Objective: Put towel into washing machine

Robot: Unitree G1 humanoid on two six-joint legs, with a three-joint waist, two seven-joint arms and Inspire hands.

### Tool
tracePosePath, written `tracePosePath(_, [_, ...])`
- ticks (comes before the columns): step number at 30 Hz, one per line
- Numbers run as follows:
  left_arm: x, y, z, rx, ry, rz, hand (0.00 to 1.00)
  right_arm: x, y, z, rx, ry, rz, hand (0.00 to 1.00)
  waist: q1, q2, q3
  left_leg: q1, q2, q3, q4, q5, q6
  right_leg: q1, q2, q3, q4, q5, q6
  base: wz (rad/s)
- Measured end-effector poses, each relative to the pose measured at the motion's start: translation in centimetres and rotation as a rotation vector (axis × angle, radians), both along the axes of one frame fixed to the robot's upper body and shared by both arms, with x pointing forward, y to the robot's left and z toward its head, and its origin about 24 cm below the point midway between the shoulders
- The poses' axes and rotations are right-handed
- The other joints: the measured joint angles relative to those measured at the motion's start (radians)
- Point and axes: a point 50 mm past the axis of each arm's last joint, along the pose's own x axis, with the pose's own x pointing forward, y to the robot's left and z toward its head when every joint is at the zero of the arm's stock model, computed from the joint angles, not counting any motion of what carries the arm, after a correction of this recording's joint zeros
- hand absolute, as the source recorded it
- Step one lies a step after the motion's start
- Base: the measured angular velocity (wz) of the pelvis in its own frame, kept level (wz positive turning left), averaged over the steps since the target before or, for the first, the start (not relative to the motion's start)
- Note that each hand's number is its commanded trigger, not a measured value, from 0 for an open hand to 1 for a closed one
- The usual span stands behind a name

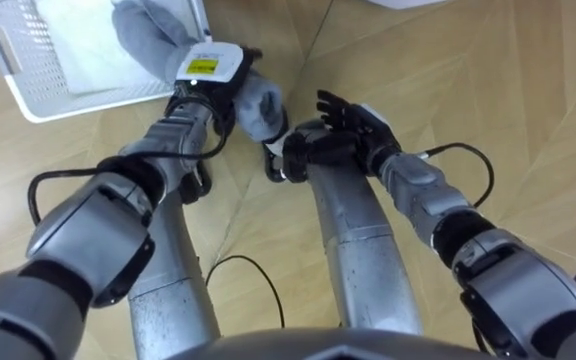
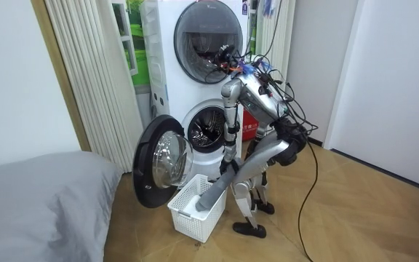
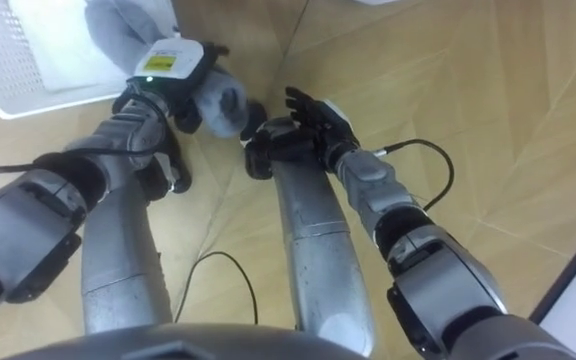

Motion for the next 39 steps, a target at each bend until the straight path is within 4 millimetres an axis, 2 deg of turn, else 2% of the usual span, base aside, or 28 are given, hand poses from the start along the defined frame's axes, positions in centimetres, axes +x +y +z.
tracePosePath(9, [0.2, 0.1, 0.1, 0.022, 0.031, -0.013, 1.00, 0.1, 0.1, 0.1, 0.008, 0.000, 0.001, 0.00, -0.001, -0.005, -0.0016, 0.001, 0.000, 0.001, 0.000, 0.000, 0.000, 0.002, 0.000, 0.000, -0.001, 0.000, 0.000, 0.00])
tracePosePath(18, [-0.2, -0.2, -0.5, 0.054, 0.087, -0.054, 1.00, 0.0, 0.1, -0.1, 0.086, 0.030, -0.053, 0.00, -0.004, -0.008, -0.0034, 0.014, 0.000, 0.001, -0.001, 0.000, 0.000, 0.015, 0.000, 0.000, -0.001, 0.000, 0.000, 0.00])
tracePosePath(24, [-0.9, 0.0, -1.2, 0.025, 0.100, -0.029, 1.00, -0.8, -0.5, -0.9, 0.198, 0.086, -0.137, 0.00, -0.001, -0.012, -0.0034, 0.064, -0.002, 0.000, -0.002, 0.000, 0.000, 0.065, -0.004, -0.003, -0.004, -0.001, 0.001, 0.00])
tracePosePath(27, [-1.7, 0.4, -2.1, -0.008, 0.107, 0.010, 1.00, -1.8, -0.8, -1.7, 0.211, 0.121, -0.157, 0.00, 0.002, -0.014, -0.0046, 0.125, -0.002, -0.003, -0.018, 0.000, 0.000, 0.130, 0.000, -0.004, -0.025, 0.000, 0.003, 0.00])
tracePosePath(30, [-2.4, 1.0, -2.7, -0.033, 0.103, 0.047, 1.00, -2.9, -1.5, -2.6, 0.196, 0.154, -0.165, 0.00, 0.018, -0.014, -0.0049, 0.202, -0.002, -0.001, -0.050, 0.001, -0.001, 0.206, 0.003, -0.005, -0.059, 0.003, 0.007, 0.00])
tracePosePath(34, [-2.6, 1.8, -2.8, -0.119, 0.075, 0.122, 1.00, -4.9, -3.1, -4.3, 0.133, 0.222, -0.171, 0.00, 0.058, -0.010, -0.0044, 0.319, -0.004, 0.006, -0.114, 0.008, -0.004, 0.323, 0.003, -0.008, -0.123, 0.010, 0.008, 0.02])
tracePosePath(39, [-1.3, 2.2, -0.7, -0.383, -0.025, 0.275, 1.00, -6.0, -4.2, -5.1, 0.068, 0.260, -0.158, 0.00, 0.120, -0.001, -0.0053, 0.404, -0.005, 0.013, -0.177, 0.017, -0.007, 0.404, 0.002, -0.009, -0.179, 0.012, 0.011, 0.04])
